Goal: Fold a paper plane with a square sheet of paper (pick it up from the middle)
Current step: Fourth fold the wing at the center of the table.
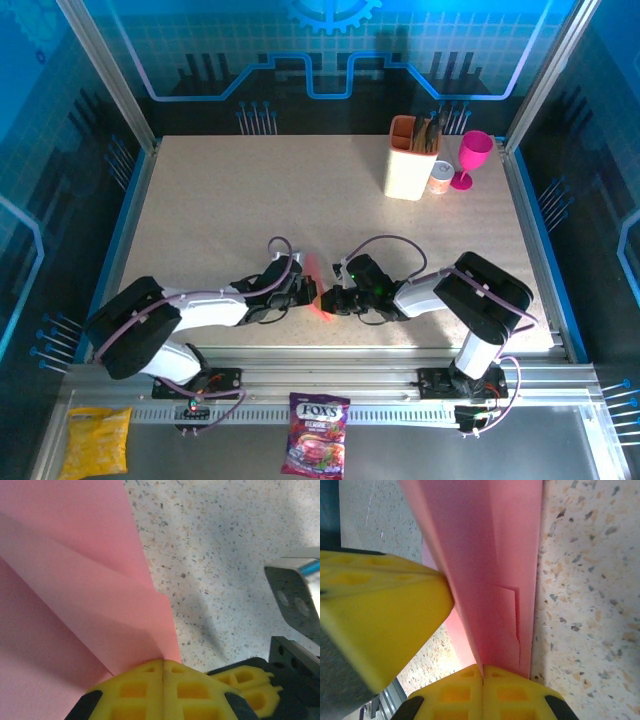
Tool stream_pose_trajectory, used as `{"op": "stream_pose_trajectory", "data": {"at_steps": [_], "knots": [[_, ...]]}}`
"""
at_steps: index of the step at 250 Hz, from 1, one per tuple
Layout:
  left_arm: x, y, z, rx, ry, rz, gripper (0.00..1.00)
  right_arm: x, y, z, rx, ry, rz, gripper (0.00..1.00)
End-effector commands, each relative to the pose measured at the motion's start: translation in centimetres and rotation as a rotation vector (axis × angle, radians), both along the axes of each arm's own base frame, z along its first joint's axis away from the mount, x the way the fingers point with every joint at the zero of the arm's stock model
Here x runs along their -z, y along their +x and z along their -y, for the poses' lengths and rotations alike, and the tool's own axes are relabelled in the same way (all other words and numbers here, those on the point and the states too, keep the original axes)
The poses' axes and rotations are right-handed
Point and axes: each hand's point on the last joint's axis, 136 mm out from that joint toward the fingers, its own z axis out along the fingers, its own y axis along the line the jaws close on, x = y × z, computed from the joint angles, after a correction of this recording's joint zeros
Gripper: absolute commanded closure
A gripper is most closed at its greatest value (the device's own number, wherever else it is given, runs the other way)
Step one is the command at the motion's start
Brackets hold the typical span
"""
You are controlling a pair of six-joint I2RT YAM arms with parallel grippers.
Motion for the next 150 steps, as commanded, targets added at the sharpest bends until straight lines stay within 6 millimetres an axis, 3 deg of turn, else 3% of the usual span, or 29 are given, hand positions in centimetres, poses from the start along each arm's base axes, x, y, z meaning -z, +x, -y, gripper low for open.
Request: {"op": "stream_pose_trajectory", "data": {"at_steps": [1, 86, 150], "knots": [[-1.3, 1.3, 1.3, 0.028, -0.042, 0.043, 1.0, 7.4, -4.2, 4.8, 0.006, -0.26, -0.182, 1.0], [-2.2, 1.8, 1.7, 0.026, -0.072, 0.068, 1.0, 7.8, -4.3, 4.8, 0.006, -0.259, -0.189, 1.0], [-0.9, 2.9, 1.1, 0.004, -0.062, 0.054, 1.0, 7.8, -4.2, 4.7, 0.005, -0.253, -0.191, 1.0]]}}
